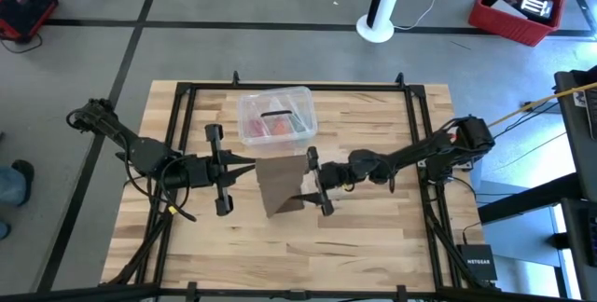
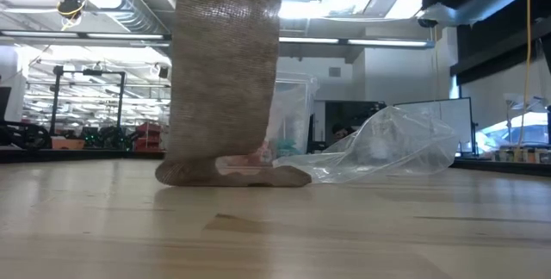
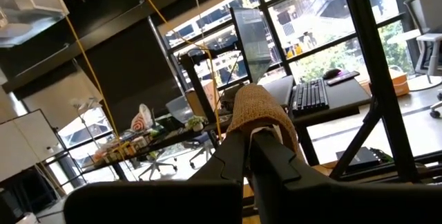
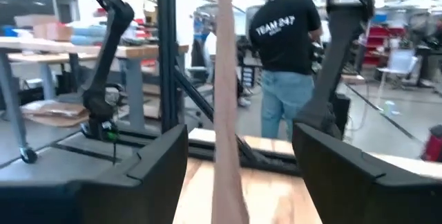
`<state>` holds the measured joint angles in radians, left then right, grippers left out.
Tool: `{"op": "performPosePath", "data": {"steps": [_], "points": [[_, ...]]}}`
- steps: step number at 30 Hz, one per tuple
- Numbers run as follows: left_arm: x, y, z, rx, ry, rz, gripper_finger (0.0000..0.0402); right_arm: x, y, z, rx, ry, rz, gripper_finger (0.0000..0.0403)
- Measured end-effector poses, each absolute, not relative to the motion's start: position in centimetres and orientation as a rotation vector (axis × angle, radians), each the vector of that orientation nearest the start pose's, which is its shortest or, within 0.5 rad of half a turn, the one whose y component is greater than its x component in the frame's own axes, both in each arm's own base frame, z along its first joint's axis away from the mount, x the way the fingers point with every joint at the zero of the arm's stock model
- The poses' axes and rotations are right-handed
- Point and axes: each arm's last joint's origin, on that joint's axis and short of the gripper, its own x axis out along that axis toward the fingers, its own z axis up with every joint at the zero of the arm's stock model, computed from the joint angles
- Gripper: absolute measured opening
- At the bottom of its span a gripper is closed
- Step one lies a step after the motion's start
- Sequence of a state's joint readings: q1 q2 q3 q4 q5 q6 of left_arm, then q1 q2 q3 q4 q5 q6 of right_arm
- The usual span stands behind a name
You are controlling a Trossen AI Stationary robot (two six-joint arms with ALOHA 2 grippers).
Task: Roll bandage
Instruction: Roll the brown bandage
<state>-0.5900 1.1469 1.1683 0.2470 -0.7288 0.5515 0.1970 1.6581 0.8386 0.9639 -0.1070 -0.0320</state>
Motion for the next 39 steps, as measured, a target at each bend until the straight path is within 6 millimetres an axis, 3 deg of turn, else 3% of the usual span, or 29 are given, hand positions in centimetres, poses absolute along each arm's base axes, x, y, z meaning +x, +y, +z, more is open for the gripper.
{"op": "performPosePath", "data": {"steps": [4, 7, 9, 13, 15, 20, 28, 39], "points": [[21.1, -11.8, 43.3, 0.383, -0.167, 0.191, 0.0, 35.6, 7.5, 24.5, -0.032, -0.074, 0.325, 0.0259], [21.1, -11.9, 43.3, 0.377, -0.168, 0.188, 0.0, 36.1, 7.3, 25.0, -0.067, -0.056, 0.314, 0.0227], [21.0, -12.0, 43.3, 0.364, -0.175, 0.169, 0.0, 36.1, 7.3, 25.2, -0.089, -0.06, 0.311, 0.0179], [20.8, -12.7, 43.4, 0.339, -0.207, 0.076, 0.0, 36.3, 6.7, 25.0, -0.147, -0.043, 0.3, 0.0045], [20.6, -13.0, 43.4, 0.326, -0.214, 0.051, 0.0, 36.3, 6.2, 25.0, -0.174, -0.041, 0.277, 0.0015], [20.1, -14.0, 43.2, 0.287, -0.205, -0.001, 0.0, 35.8, 4.3, 26.1, -0.271, -0.009, 0.127, 0.0015], [19.7, -15.3, 42.6, 0.268, -0.179, -0.069, 0.0, 33.5, 2.5, 29.8, -0.449, -0.038, -0.031, 0.0006], [21.6, -17.0, 38.8, 0.164, 0.056, -0.125, 0.0, 31.6, 1.2, 32.7, -0.596, -0.105, -0.127, 0.0004]]}}
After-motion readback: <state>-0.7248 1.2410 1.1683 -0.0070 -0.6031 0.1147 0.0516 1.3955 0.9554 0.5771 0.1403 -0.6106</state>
